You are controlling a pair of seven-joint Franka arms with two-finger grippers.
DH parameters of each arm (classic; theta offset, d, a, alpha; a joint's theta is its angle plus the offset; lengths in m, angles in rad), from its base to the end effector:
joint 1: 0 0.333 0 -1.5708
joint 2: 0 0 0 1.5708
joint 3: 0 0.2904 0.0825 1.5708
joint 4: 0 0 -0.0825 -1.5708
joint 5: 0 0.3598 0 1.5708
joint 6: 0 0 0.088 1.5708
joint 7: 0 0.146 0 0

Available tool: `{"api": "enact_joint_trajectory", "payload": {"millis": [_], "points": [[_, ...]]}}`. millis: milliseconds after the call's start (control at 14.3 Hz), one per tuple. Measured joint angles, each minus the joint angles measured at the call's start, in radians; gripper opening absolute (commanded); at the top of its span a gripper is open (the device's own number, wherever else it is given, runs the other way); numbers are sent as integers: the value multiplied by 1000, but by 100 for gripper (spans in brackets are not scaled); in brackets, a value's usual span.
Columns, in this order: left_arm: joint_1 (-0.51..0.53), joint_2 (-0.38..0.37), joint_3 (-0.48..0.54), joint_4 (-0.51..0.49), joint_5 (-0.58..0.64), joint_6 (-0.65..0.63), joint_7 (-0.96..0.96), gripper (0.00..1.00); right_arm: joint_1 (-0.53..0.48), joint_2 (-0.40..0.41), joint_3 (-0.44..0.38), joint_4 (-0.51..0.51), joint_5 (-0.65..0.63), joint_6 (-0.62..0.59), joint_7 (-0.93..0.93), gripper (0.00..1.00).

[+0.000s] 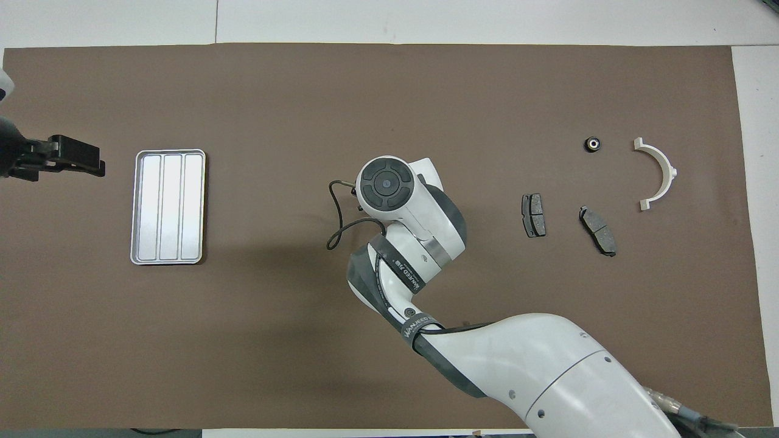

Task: Place bearing gear from tray to pile

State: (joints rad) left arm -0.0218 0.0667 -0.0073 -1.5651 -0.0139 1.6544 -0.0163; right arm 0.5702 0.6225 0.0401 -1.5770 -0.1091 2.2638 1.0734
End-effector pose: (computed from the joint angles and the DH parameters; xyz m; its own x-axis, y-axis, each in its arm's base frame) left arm 0.5568 -0.0180 0.5337 0.9997 -0.0116 0.0224 -0.0119 -0.9998 0.0147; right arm 0.5568 0.3785 0.2363 0.9154 -0.3929 0.0871 -0.3923 -0.9195 -0.0246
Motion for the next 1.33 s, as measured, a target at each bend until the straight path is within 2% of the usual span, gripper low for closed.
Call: {"api": "enact_joint_trajectory", "payload": {"millis": [280,489,559,1048,1328], "points": [[0,-3,0,1,0,-4,0,100,-1,-1,-1,1,0,0,0,26],[0,-4,0,1,0,-4,0,100,-4,-6,-2,4,0,0,0,4],[-1,-4,-1,1,0,-4,0,100,-5,-9,-2,4,0,-2,0,0],[-13,-3,0,1,0,-22,0,100,-5,-8,-2,8,0,-17,0,0],[-13,-4,1,1,0,-42,0,100,-22,-10,-4,93,-2,-156,-20,0]]}}
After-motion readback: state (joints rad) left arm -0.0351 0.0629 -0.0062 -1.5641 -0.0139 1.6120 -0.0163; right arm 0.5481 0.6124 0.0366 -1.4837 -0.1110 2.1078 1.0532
